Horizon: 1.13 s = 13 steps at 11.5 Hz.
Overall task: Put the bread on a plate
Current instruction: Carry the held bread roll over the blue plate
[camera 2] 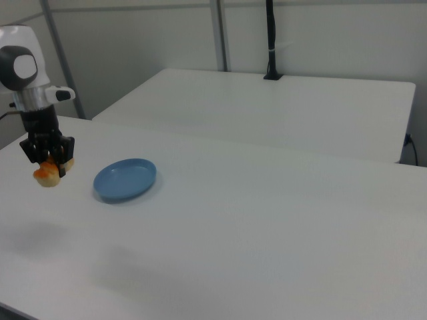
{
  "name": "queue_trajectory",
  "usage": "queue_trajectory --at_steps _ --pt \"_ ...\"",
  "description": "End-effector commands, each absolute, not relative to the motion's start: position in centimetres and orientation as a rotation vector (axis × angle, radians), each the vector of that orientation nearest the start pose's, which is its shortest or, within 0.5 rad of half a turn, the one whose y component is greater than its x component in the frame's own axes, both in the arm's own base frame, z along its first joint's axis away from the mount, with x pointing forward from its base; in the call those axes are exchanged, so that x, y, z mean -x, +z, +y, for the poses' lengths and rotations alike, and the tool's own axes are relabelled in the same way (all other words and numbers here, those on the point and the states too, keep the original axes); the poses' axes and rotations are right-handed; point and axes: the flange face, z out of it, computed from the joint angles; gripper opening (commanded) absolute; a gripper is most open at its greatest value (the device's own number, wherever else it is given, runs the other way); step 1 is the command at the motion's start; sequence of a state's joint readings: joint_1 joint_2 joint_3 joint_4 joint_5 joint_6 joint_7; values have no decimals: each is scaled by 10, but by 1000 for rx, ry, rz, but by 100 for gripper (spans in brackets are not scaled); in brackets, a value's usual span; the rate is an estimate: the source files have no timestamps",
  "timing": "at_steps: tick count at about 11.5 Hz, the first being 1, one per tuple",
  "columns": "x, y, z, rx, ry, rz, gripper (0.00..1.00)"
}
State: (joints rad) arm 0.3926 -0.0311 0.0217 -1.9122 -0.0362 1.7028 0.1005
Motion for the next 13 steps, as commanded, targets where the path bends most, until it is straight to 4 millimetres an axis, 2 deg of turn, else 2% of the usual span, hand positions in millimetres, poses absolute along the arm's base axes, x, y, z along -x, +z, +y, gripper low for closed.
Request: queue_trajectory --at_steps 1,5,7,8,9,13 --pt "-526 508 195 3183 210 -406 31" --pt "-602 508 171 3192 34 -208 31" --pt "-632 489 165 3205 9 -91 31" --pt "-648 489 165 3192 -67 -45 31" --pt "-655 488 165 3186 -108 -30 31" --pt "-661 493 167 3176 -194 33 32"
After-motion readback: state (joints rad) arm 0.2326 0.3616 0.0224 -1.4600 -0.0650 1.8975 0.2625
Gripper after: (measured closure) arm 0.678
